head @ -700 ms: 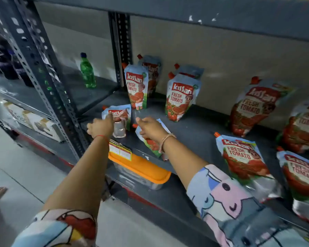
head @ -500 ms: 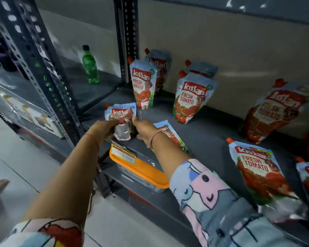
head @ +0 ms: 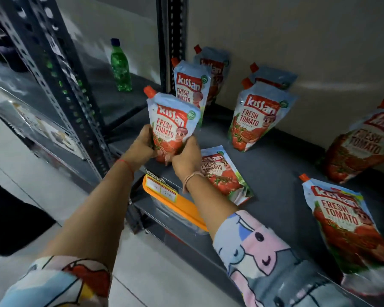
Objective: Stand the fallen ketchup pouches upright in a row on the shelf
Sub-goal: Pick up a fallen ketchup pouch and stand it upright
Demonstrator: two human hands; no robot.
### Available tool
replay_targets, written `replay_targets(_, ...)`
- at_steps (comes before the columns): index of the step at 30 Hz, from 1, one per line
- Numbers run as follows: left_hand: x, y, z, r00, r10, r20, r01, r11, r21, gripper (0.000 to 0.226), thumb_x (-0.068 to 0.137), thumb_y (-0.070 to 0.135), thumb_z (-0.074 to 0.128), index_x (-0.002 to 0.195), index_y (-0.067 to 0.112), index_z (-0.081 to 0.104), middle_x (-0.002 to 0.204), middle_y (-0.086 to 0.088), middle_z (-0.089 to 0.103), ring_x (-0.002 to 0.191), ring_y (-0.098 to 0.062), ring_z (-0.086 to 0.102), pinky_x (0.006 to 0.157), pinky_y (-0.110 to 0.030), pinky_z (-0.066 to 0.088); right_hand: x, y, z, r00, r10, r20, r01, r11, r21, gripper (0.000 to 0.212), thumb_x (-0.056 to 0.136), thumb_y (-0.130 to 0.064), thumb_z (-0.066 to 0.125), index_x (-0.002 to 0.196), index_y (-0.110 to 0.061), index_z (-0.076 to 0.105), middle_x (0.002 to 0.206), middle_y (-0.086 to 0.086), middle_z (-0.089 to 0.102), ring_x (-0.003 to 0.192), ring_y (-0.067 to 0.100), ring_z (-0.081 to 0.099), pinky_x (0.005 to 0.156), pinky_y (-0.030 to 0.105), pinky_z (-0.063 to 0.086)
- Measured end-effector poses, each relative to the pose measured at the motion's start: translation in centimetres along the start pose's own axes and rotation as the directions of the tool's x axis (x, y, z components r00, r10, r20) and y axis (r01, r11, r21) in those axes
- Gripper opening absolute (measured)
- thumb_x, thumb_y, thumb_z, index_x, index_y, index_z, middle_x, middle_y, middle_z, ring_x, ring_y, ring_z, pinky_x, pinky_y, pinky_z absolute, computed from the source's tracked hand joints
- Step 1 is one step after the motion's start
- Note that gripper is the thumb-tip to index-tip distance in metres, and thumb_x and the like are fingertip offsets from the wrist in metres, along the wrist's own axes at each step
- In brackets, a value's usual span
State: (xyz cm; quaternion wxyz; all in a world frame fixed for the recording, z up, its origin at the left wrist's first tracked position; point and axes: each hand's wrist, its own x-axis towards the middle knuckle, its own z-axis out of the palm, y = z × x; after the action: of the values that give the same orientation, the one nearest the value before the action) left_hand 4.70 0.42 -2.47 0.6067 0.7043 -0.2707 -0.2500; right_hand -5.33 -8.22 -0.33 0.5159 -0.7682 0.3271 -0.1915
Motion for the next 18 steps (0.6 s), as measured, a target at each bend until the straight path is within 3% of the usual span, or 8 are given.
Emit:
replay_targets(3, 0.4, -0.5, -0.2, 0.998, -0.065, 0.005, 0.065, 0.998, 0.017, 0.080, 0.062, -0.006, 0.058, 0.133, 0.002, 0.022, 0.140, -0.018, 0.036, 0.125, -0.024, 0.036, 0.105, -0.045, 0.035, -0.5, -0.2, 0.3, 0.999, -0.047, -0.023, 0.044, 0.994, -0.104, 0.050, 0.072, -0.009, 0.070, 0.113, -0.005, 0.041, 0.122, 0.019, 0.053, 0.109, 0.038, 0.054, 0.090, 0.047, 0.049)
replay_targets(7, -0.7, -0.1, -0.2, 0.989, -0.142, -0.043, 0.142, 0.990, 0.006, 0.071, 0.077, -0.019, 0.051, 0.137, 0.005, 0.021, 0.146, -0.020, 0.033, 0.135, -0.032, 0.034, 0.107, -0.043, 0.034, -1.8, -1.5, -2.0, 0.999, -0.037, 0.034, 0.037, 0.999, 0.000, 0.057, 0.073, -0.006, 0.069, 0.122, -0.006, 0.040, 0.130, 0.017, 0.046, 0.119, 0.032, 0.047, 0.096, 0.039, 0.043)
replay_targets(9, -3.0, 0.2, 1.0, 0.957, -0.102, -0.271, 0.120, 0.991, 0.052, 0.061, 0.078, -0.010, 0.058, 0.132, 0.005, 0.033, 0.139, -0.017, 0.044, 0.129, -0.029, 0.042, 0.102, -0.036, 0.039, -2.7, -0.9, -5.8, 0.987, -0.155, -0.043, 0.152, 0.986, -0.076, 0.047, 0.082, -0.011, 0.061, 0.125, -0.008, 0.043, 0.137, 0.012, 0.040, 0.124, 0.026, 0.042, 0.101, 0.034, 0.037)
replay_targets(10, -4.6, 0.3, 2.2, 0.894, -0.044, -0.446, 0.118, 0.983, 0.141, 0.049, 0.078, -0.001, 0.063, 0.124, 0.004, 0.044, 0.128, -0.017, 0.053, 0.120, -0.029, 0.049, 0.094, -0.031, 0.043, -2.8, 0.1, -8.1, 0.969, -0.227, -0.103, 0.202, 0.957, -0.206, 0.037, 0.087, -0.015, 0.053, 0.123, -0.008, 0.048, 0.136, 0.013, 0.042, 0.123, 0.026, 0.042, 0.101, 0.032, 0.035)
replay_targets(12, -8.0, 1.0, 5.9, 0.817, 0.002, -0.577, 0.139, 0.970, 0.199, 0.023, 0.080, 0.019, 0.065, 0.098, 0.006, 0.059, 0.096, -0.015, 0.062, 0.093, -0.029, 0.059, 0.071, -0.024, 0.045, -2.5, 3.0, -12.1, 0.976, -0.184, -0.118, 0.107, 0.871, -0.479, 0.042, 0.091, -0.033, 0.033, 0.113, -0.006, 0.056, 0.126, 0.019, 0.051, 0.114, 0.033, 0.048, 0.093, 0.036, 0.038)
replay_targets(14, -9.5, 1.8, 9.9, 0.905, -0.178, -0.386, 0.225, 0.971, 0.079, 0.029, 0.080, 0.039, 0.063, 0.076, 0.010, 0.059, 0.075, -0.013, 0.062, 0.074, -0.028, 0.062, 0.066, -0.028, 0.051, -2.2, 5.1, -13.9, 0.991, 0.135, 0.018, -0.108, 0.857, -0.504, 0.058, 0.091, -0.049, 0.022, 0.103, -0.006, 0.059, 0.106, 0.017, 0.062, 0.097, 0.035, 0.057, 0.072, 0.035, 0.046)
replay_targets(15, -9.7, 2.2, 11.7, 0.922, -0.275, -0.274, 0.292, 0.956, 0.023, 0.034, 0.077, 0.045, 0.063, 0.071, 0.013, 0.058, 0.072, -0.011, 0.064, 0.072, -0.030, 0.064, 0.070, -0.035, 0.055, -2.5, 5.2, -14.2, 0.949, 0.295, 0.114, -0.229, 0.889, -0.397, 0.056, 0.091, -0.052, 0.024, 0.099, -0.009, 0.059, 0.093, 0.013, 0.064, 0.084, 0.033, 0.061, 0.061, 0.032, 0.048)
replay_targets(18, -9.6, 3.2, 14.5, 0.940, -0.318, -0.125, 0.319, 0.948, -0.008, 0.021, 0.070, 0.044, 0.072, 0.072, 0.024, 0.064, 0.083, -0.005, 0.071, 0.086, -0.026, 0.068, 0.080, -0.041, 0.057, -3.4, 5.0, -14.2, 0.874, 0.405, 0.269, -0.366, 0.912, -0.184, 0.041, 0.090, -0.048, 0.038, 0.091, -0.013, 0.058, 0.072, 0.005, 0.061, 0.059, 0.019, 0.058, 0.045, 0.023, 0.047)
